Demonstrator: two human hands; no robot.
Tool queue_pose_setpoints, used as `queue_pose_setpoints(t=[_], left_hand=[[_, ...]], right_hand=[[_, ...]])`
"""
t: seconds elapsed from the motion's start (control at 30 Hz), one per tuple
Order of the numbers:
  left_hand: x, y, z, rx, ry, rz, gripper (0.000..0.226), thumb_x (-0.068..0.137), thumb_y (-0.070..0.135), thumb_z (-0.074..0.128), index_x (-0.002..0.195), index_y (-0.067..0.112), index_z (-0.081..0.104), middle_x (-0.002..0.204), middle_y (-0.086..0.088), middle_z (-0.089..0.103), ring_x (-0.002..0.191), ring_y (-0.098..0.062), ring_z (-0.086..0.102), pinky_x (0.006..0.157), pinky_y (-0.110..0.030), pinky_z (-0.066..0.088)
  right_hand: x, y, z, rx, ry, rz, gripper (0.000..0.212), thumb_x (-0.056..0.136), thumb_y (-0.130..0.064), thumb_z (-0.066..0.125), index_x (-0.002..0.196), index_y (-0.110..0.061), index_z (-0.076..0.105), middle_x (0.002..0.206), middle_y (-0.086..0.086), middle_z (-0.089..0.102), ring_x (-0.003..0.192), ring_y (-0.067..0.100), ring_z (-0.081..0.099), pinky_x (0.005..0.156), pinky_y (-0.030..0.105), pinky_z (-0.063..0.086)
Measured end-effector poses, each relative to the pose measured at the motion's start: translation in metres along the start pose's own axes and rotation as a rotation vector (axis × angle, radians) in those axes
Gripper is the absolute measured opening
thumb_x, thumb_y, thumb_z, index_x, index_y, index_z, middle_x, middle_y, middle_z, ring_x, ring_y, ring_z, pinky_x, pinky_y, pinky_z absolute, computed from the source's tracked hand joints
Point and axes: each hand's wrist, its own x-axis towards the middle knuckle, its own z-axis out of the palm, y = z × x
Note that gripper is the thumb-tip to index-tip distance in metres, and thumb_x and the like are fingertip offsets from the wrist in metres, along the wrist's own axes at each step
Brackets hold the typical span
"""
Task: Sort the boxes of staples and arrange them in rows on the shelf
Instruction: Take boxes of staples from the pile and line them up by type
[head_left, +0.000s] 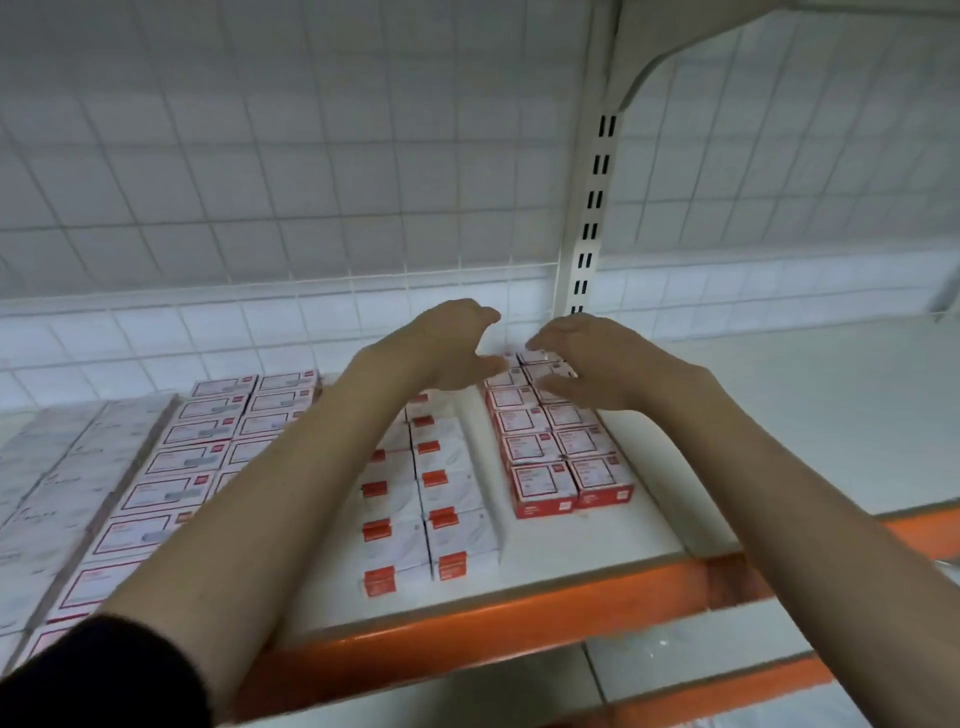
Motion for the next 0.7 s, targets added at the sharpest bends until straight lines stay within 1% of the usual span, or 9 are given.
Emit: queue_pose_setpoints(t=[0.07, 0.17, 0.3, 0.4, 0.47, 0.53, 0.63, 0.7], left_hand=[[0.027, 0.005, 0.003, 0.03, -0.034, -0.048, 0.061, 0.093, 0.04, 0.051, 0.143, 0.011, 0.031, 0.148, -0.009, 0.033, 0.136, -0.023, 0.028, 0.108, -0.033, 0.025], [0.059, 0.011, 0.015, 0.081, -0.092, -0.131, 0.053, 0.095, 0.037, 0.046, 0.138, 0.008, 0.039, 0.143, -0.011, 0.04, 0.132, -0.026, 0.035, 0.104, -0.034, 0.031], [0.082, 0.012, 0.042, 0.111, -0.178, -0.224, 0.042, 0.095, 0.032, 0.044, 0.127, 0.005, 0.051, 0.128, -0.011, 0.054, 0.117, -0.026, 0.051, 0.094, -0.034, 0.042], [0.088, 0.009, 0.06, 0.114, -0.207, -0.254, 0.031, 0.092, 0.024, 0.044, 0.113, 0.005, 0.059, 0.114, -0.01, 0.06, 0.102, -0.025, 0.057, 0.079, -0.03, 0.045], [0.09, 0.008, 0.069, 0.116, -0.216, -0.272, 0.022, 0.091, 0.016, 0.044, 0.102, 0.006, 0.06, 0.106, -0.009, 0.062, 0.094, -0.023, 0.057, 0.072, -0.028, 0.043], [0.091, 0.008, 0.077, 0.099, -0.201, -0.28, 0.02, 0.091, 0.015, 0.043, 0.1, 0.008, 0.06, 0.103, -0.008, 0.061, 0.093, -0.023, 0.057, 0.075, -0.029, 0.046], [0.091, 0.009, 0.086, 0.09, -0.148, -0.259, 0.025, 0.092, 0.016, 0.04, 0.106, 0.008, 0.059, 0.107, -0.009, 0.058, 0.101, -0.025, 0.055, 0.083, -0.033, 0.048], [0.089, 0.008, 0.089, 0.078, -0.111, -0.234, 0.025, 0.093, 0.016, 0.038, 0.105, 0.006, 0.058, 0.107, -0.009, 0.056, 0.103, -0.027, 0.054, 0.085, -0.036, 0.047]], right_hand=[[0.017, 0.018, -0.002, -0.044, -0.025, -0.008, 0.048, 0.093, -0.035, 0.05, 0.137, -0.018, 0.042, 0.14, 0.003, 0.044, 0.129, 0.021, 0.037, 0.104, 0.038, 0.035], [0.041, 0.038, 0.001, -0.081, -0.084, -0.012, 0.046, 0.093, -0.031, 0.05, 0.136, -0.015, 0.043, 0.137, 0.006, 0.046, 0.126, 0.023, 0.04, 0.101, 0.04, 0.038], [0.062, 0.052, 0.023, -0.066, -0.189, -0.034, 0.041, 0.094, -0.025, 0.048, 0.133, -0.011, 0.047, 0.133, 0.009, 0.049, 0.12, 0.026, 0.047, 0.099, 0.041, 0.041], [0.07, 0.059, 0.044, -0.044, -0.235, -0.041, 0.027, 0.093, -0.012, 0.044, 0.118, -0.007, 0.055, 0.121, 0.011, 0.057, 0.109, 0.025, 0.054, 0.093, 0.04, 0.045], [0.074, 0.061, 0.055, -0.046, -0.227, -0.066, 0.019, 0.09, -0.004, 0.045, 0.102, -0.006, 0.059, 0.109, 0.011, 0.061, 0.094, 0.022, 0.057, 0.085, 0.037, 0.049], [0.073, 0.062, 0.06, -0.043, -0.217, -0.078, 0.017, 0.088, 0.0, 0.045, 0.095, -0.005, 0.059, 0.1, 0.008, 0.061, 0.085, 0.02, 0.056, 0.078, 0.032, 0.05], [0.072, 0.061, 0.067, -0.028, -0.205, -0.064, 0.021, 0.086, 0.004, 0.043, 0.097, -0.004, 0.06, 0.094, 0.006, 0.059, 0.079, 0.017, 0.052, 0.068, 0.028, 0.045], [0.073, 0.062, 0.072, -0.006, -0.189, -0.055, 0.02, 0.085, 0.003, 0.045, 0.096, -0.005, 0.06, 0.097, 0.006, 0.06, 0.082, 0.018, 0.056, 0.07, 0.03, 0.048]])
